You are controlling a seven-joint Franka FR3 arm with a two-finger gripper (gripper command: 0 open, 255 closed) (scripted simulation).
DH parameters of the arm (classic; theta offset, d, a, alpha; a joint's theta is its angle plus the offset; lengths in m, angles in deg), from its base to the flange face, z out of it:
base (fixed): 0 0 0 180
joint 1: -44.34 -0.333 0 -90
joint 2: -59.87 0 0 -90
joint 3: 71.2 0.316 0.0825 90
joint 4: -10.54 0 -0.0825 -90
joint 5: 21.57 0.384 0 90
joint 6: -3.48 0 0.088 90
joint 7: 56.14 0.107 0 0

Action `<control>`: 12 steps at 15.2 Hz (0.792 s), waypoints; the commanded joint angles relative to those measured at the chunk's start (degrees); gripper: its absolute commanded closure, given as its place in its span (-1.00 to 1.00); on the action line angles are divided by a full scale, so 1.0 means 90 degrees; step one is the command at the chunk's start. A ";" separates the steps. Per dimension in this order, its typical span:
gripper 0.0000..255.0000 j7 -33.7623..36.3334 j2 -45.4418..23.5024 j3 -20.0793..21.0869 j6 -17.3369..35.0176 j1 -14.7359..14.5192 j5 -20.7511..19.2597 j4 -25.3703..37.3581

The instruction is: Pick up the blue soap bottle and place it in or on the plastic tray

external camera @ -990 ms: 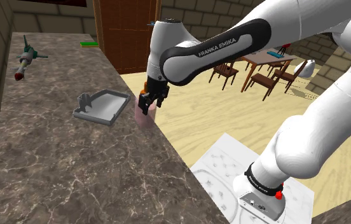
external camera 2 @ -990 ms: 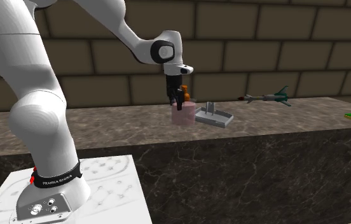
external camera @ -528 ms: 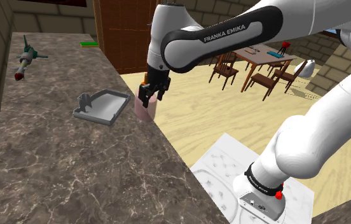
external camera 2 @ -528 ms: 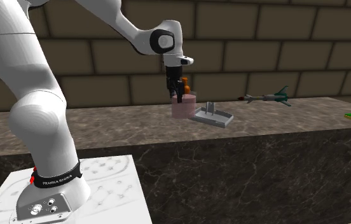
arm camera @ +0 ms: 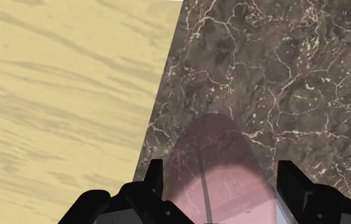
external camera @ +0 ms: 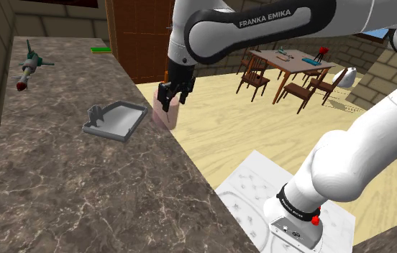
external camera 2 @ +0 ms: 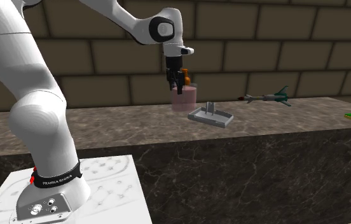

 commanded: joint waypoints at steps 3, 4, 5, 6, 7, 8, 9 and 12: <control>1.00 -0.0007 0.0099 -0.0010 -0.0363 -0.0002 0.0017 0.0266; 1.00 -0.0010 0.0118 -0.0014 -0.0449 -0.0001 0.0019 0.0334; 1.00 -0.0012 0.0135 -0.0017 -0.0535 0.0000 0.0021 0.0403; 1.00 -0.0013 0.0144 -0.0019 -0.0573 0.0000 0.0023 0.0432; 1.00 0.0032 -0.0118 0.0004 -0.0592 0.0010 -0.0039 0.0709; 1.00 0.0077 -0.0379 0.0026 -0.0620 0.0018 -0.0103 0.0992; 1.00 0.0123 -0.0640 0.0046 -0.0658 0.0020 -0.0169 0.1284; 1.00 0.0258 -0.1433 0.0088 -0.0824 -0.0002 -0.0376 0.2221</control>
